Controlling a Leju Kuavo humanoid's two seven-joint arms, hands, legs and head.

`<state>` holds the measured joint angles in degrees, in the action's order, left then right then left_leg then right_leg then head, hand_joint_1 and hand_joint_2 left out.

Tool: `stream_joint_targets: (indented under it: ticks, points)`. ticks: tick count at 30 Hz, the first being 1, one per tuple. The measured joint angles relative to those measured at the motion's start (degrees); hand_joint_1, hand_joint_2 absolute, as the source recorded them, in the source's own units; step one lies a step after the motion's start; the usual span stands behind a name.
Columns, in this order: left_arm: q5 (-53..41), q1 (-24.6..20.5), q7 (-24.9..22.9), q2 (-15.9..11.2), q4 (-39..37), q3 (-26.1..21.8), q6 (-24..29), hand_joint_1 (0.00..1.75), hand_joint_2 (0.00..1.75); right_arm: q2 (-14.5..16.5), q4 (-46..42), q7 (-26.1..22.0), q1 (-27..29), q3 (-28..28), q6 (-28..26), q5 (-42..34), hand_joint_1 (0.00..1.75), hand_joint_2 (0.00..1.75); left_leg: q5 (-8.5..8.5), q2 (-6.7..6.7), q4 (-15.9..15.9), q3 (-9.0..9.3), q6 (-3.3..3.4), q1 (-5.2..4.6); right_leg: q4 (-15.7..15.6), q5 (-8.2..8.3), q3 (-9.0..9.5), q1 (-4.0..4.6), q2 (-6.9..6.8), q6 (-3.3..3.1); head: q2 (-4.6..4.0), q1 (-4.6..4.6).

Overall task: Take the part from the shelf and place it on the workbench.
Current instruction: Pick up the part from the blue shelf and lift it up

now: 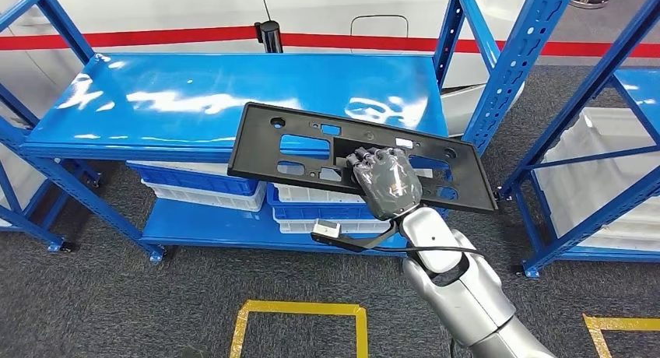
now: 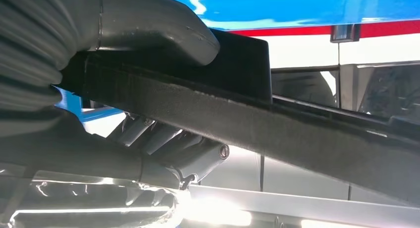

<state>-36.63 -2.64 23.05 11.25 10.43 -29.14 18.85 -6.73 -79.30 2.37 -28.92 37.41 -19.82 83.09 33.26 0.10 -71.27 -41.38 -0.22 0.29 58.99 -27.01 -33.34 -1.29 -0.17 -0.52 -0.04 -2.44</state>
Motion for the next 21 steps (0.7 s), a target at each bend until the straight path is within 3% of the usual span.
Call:
stream_joint_targets:
  ticks: [1, 2, 3, 5, 6, 7, 9, 11, 12, 13, 15, 16, 17, 18, 19, 21]
  points:
    - [0.0, 0.0, 0.0, 0.0, 0.0, 0.0, -0.1, 0.0, 0.0, 0.0, 0.0, 0.0, 0.1, 0.0, 0.0, 0.0, 1.73, 1.75, 0.9, 0.0, -2.7, -0.32, -0.22, 0.19, 0.0, 0.57, -0.73, 0.02, -0.01, 0.05, 0.0, 0.01]
    - [0.0, 0.0, 0.0, 0.0, 0.0, 0.0, -0.1, 0.0, 0.0, 0.0, 0.0, 0.0, 0.3, 0.0, 0.0, 0.0, 1.73, 1.75, 0.52, 0.0, -3.7, 0.25, -0.32, 0.35, 0.0, 1.13, -1.43, 0.03, -0.01, 0.15, 0.0, -0.02]
    - [0.0, 0.0, 0.0, 0.0, 0.0, 0.0, -0.2, 0.0, 0.0, 0.0, 0.0, 0.0, 0.4, 0.0, 0.0, 0.1, 1.73, 1.75, -0.74, 0.0, -2.6, 1.85, -0.32, 0.46, 0.0, 1.71, -2.11, 0.03, -0.01, 0.28, 0.0, -0.01]
    - [-0.1, -0.1, 0.0, -0.1, 0.0, 0.0, -0.2, 0.0, 0.0, 0.0, -0.1, 0.1, 0.5, -0.1, 0.0, 0.3, 1.73, 1.75, -3.17, -0.08, 4.4, 7.5, 0.04, 0.56, 0.0, 2.8, -3.22, 0.03, 0.04, 0.64, 0.0, -0.04]
    - [-0.2, -0.2, 0.1, -0.1, 0.0, 0.0, -0.3, 0.0, 0.0, 0.0, -0.3, 0.1, 0.5, -0.3, 0.0, 0.5, 1.73, 1.75, -3.27, -0.18, 8.5, 10.33, 0.31, 0.46, 0.0, 3.33, -3.59, 0.08, 0.06, 0.97, 0.0, 0.03]
    - [-0.2, -0.3, 0.1, -0.1, 0.0, 0.0, -0.3, 0.0, 0.0, 0.1, -0.4, 0.2, 0.5, -0.4, 0.0, 0.6, 1.73, 1.75, -3.01, -0.27, 11.4, 12.23, 0.66, 0.26, -0.1, 3.83, -3.74, 0.1, 0.05, 1.37, 0.0, 0.1]
    - [-0.4, -0.3, 0.2, -0.2, 0.0, 0.0, -0.4, 0.0, 0.0, 0.3, -0.6, 0.2, 0.5, -0.6, 0.0, 0.8, 1.73, 1.75, -2.65, -0.36, 13.7, 13.29, 1.4, -0.3, -0.5, 4.93, -3.8, 0.01, 0.0, 2.33, 0.0, 0.13]
    - [-0.4, -0.3, 0.3, -0.2, 0.0, 0.0, -0.5, 0.0, 0.0, 0.4, -0.6, 0.2, 0.6, -0.7, 0.0, 0.9, 1.73, 1.75, -4.1, -0.08, 14.4, 12.55, 2.41, -0.32, -0.7, 5.22, -4.12, -0.03, 0.0, 2.89, 0.0, 0.06]
    - [-0.4, -0.3, 0.3, -0.2, 0.0, 0.0, -0.5, 0.0, 0.0, 0.4, -0.6, 0.1, 0.6, -0.7, 0.0, 0.9, 1.73, 1.75, -5.08, 0.08, 14.8, 11.91, 2.97, -0.28, 0.2, 3.94, -4.72, 0.04, 0.02, 2.72, 0.0, 0.16]
    - [-0.4, -0.4, 0.3, -0.2, 0.0, 0.0, -0.6, 0.0, 0.0, 0.4, -0.6, 0.1, 0.6, -0.8, 0.0, 1.0, 1.73, 1.75, -6.09, 0.23, 15.1, 11.08, 3.41, -0.22, 2.3, 1.67, -5.61, 0.11, 0.04, 2.33, 0.0, 0.24]
    - [-0.4, -0.4, 0.5, -0.3, 0.0, 0.0, -0.7, 0.0, 0.0, 0.4, -0.6, -0.3, 0.5, -0.9, 0.1, 1.0, 1.73, 1.75, -7.86, 0.32, 15.1, 9.02, 3.92, -0.47, 9.5, -3.83, -7.61, 0.11, 0.05, 1.64, 0.0, 0.44]
    - [-0.4, -0.3, 0.5, -0.3, 0.0, 0.0, -0.7, 0.0, 0.0, 0.4, -0.6, -0.4, 0.5, -1.0, 0.1, 0.9, 1.73, 1.75, -8.71, 0.34, 15.0, 7.91, 3.96, -0.57, 13.0, -5.21, -8.09, 0.1, 0.05, 1.84, 0.0, 0.49]
    - [-0.4, -0.3, 0.6, -0.3, 0.0, 0.0, -0.7, 0.0, 0.0, 0.4, -0.6, -0.5, 0.5, -1.0, 0.1, 0.9, 1.73, 1.75, -9.57, 0.38, 15.0, 6.78, 3.94, -0.63, 15.3, -5.4, -7.86, 0.1, 0.05, 2.38, 0.0, 0.54]
    - [-0.4, -0.3, 0.6, -0.3, 0.0, 0.0, -0.7, 0.0, 0.0, 0.4, -0.6, -0.6, 0.5, -1.0, 0.0, 0.8, 1.73, 1.75, -10.37, 0.4, 14.9, 5.68, 3.85, -0.66, 15.8, -4.55, -6.74, 0.1, 0.05, 3.08, 0.0, 0.57]
    - [-0.4, -0.3, 0.7, -0.3, 0.0, 0.0, -0.7, 0.0, 0.0, 0.4, -0.6, -0.6, 0.5, -1.1, 0.0, 0.7, 1.73, 1.75, -11.11, 0.42, 14.8, 4.65, 3.71, -0.68, 14.1, -3.3, -4.58, 0.1, 0.05, 3.7, 0.0, 0.57]
    - [-0.4, -0.3, 0.7, -0.2, 0.0, 0.0, -0.8, 0.0, 0.0, 0.4, -0.6, -0.7, 0.3, -1.3, 0.0, 0.6, 1.73, 1.75, -12.38, 0.4, 14.2, 2.86, 3.26, -0.78, 5.8, -2.76, 2.16, 0.24, 0.05, 3.91, 0.0, 0.6]
